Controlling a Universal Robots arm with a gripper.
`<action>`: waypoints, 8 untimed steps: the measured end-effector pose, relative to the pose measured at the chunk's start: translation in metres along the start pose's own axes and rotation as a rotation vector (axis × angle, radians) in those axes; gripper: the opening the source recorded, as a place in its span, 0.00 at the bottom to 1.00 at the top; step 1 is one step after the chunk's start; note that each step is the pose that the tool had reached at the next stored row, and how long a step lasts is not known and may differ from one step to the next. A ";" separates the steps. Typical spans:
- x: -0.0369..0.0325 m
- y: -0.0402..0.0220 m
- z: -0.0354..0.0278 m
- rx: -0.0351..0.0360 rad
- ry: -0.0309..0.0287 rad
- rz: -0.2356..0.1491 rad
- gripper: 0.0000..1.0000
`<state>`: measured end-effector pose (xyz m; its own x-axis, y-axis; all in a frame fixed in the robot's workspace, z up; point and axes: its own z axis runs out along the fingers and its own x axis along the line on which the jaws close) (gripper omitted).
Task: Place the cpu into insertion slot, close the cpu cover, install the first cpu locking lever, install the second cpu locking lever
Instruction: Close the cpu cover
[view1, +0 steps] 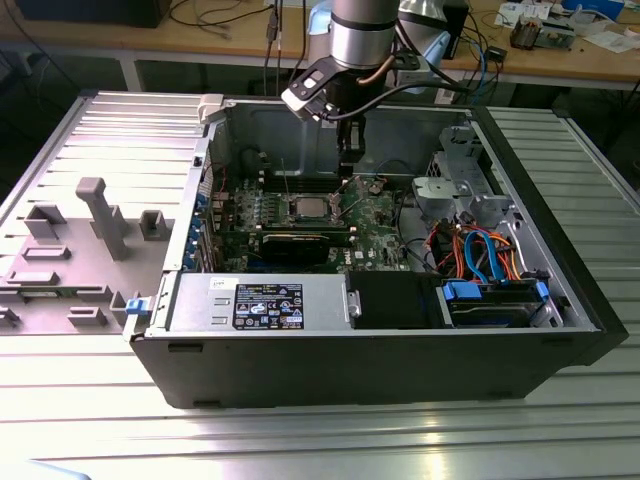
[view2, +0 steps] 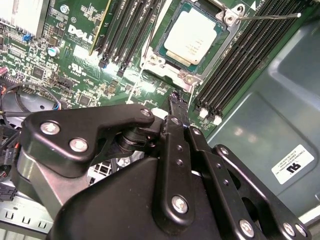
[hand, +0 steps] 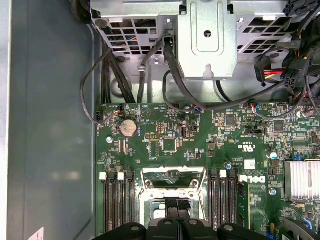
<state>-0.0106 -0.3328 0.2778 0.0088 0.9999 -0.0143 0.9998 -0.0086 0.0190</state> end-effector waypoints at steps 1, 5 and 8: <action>0.0000 0.0002 0.0000 0.0000 0.0001 0.000 0.11; 0.0000 0.0019 0.0000 0.0000 0.0000 0.000 0.11; 0.0001 0.0051 0.0002 0.0000 0.0000 0.000 0.11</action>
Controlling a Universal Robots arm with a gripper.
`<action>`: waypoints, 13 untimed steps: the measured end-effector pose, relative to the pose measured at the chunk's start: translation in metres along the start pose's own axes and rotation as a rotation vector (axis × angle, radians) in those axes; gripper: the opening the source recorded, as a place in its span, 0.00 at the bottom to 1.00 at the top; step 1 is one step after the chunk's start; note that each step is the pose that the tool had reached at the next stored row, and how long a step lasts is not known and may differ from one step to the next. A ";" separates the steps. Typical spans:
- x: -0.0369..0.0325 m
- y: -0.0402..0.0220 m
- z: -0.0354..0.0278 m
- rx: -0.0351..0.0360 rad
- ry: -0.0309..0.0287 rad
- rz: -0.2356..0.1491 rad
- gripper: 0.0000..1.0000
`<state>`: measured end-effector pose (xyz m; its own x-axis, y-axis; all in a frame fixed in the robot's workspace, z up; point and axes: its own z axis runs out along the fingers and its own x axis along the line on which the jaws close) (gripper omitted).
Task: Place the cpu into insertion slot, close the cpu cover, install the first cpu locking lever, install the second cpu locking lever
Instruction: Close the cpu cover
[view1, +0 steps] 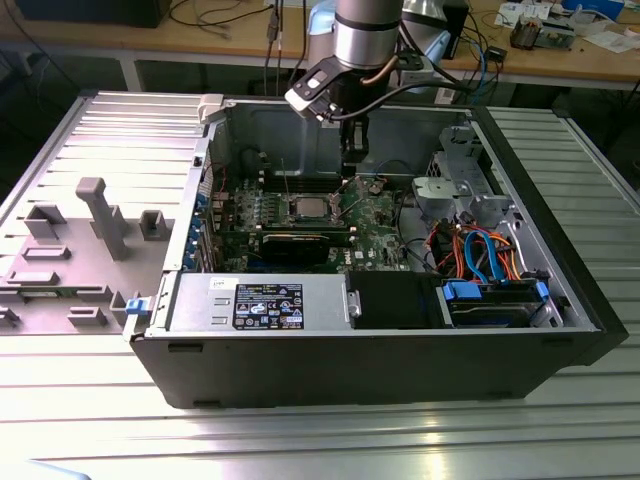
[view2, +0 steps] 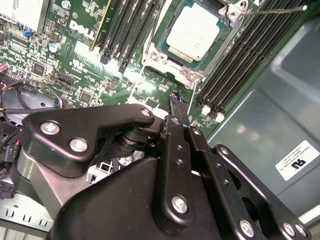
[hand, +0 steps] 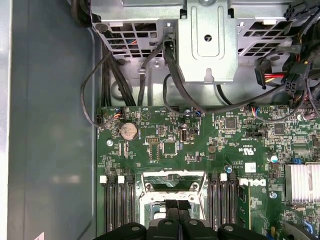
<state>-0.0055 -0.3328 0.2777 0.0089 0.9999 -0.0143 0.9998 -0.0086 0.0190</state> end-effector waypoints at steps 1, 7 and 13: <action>0.0000 0.0018 0.0002 0.0001 0.0000 0.000 0.11; 0.0001 0.0095 0.0009 0.0001 -0.0002 0.000 0.11; 0.0003 0.0231 0.0027 0.0033 0.0000 0.000 0.11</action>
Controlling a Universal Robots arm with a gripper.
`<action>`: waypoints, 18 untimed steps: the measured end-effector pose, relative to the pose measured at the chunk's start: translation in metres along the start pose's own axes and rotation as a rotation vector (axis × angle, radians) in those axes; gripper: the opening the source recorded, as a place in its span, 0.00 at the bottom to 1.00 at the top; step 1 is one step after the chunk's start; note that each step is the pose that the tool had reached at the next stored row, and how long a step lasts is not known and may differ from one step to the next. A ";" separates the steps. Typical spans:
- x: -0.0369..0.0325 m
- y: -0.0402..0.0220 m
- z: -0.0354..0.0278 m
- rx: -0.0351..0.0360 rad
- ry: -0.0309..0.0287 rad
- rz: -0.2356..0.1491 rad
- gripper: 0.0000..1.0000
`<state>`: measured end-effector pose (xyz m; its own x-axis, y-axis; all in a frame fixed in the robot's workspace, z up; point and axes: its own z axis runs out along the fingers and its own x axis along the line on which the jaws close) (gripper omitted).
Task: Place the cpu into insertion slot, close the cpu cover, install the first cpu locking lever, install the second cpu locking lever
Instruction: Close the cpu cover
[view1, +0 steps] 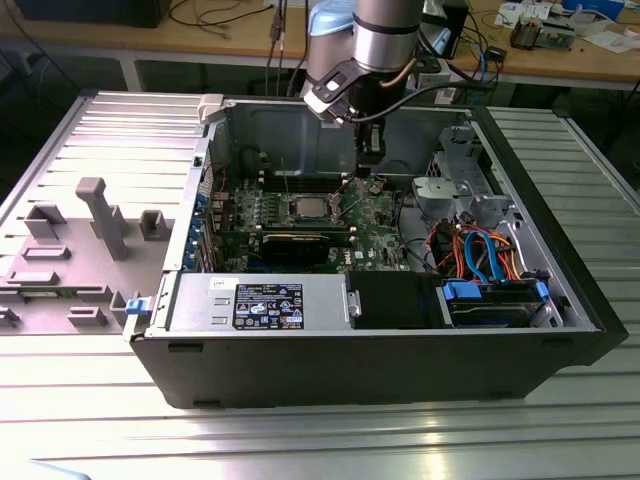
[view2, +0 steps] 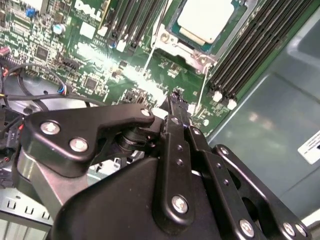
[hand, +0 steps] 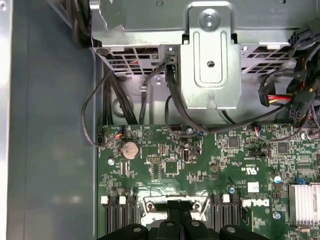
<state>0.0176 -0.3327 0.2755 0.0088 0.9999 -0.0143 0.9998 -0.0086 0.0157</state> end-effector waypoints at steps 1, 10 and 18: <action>0.0001 0.0026 0.0006 0.0010 -0.0004 0.000 0.11; 0.0015 0.0213 0.0070 0.0213 -0.0068 -0.027 0.11; 0.0017 0.0246 0.0154 0.0218 -0.0070 -0.063 0.11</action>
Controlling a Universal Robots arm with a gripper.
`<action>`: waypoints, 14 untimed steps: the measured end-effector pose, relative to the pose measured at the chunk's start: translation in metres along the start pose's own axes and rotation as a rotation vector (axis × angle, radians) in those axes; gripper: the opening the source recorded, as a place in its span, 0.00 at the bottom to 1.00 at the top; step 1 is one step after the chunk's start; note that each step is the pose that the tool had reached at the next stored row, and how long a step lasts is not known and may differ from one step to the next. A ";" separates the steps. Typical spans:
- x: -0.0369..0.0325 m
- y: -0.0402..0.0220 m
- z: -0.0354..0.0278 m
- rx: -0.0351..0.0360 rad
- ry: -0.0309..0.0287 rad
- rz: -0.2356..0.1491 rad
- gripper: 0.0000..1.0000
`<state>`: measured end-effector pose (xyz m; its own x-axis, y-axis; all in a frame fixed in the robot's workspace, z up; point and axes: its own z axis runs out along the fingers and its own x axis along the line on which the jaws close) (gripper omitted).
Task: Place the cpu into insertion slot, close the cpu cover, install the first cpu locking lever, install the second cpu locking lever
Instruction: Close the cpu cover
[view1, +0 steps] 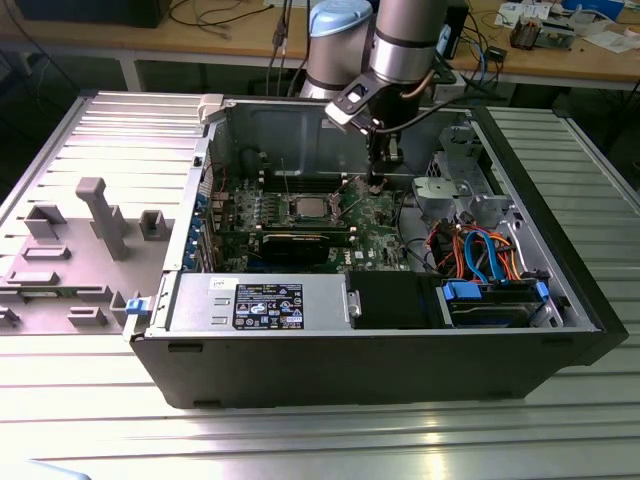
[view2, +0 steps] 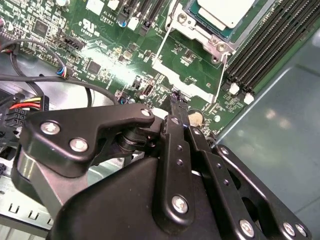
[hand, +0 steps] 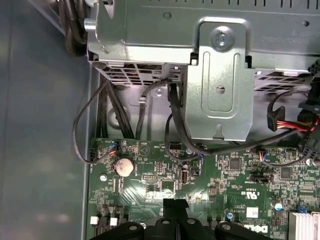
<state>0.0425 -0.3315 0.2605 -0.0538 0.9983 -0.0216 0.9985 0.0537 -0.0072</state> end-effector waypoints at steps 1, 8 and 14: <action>0.0000 0.0000 0.0006 0.0000 -0.0001 -0.002 0.11; 0.0002 -0.0004 0.0051 -0.0001 -0.0003 -0.014 0.11; 0.0006 -0.0078 0.0053 -0.0002 -0.0002 -0.014 0.11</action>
<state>0.0346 -0.3314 0.2552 -0.0674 0.9975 -0.0216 0.9977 0.0673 -0.0073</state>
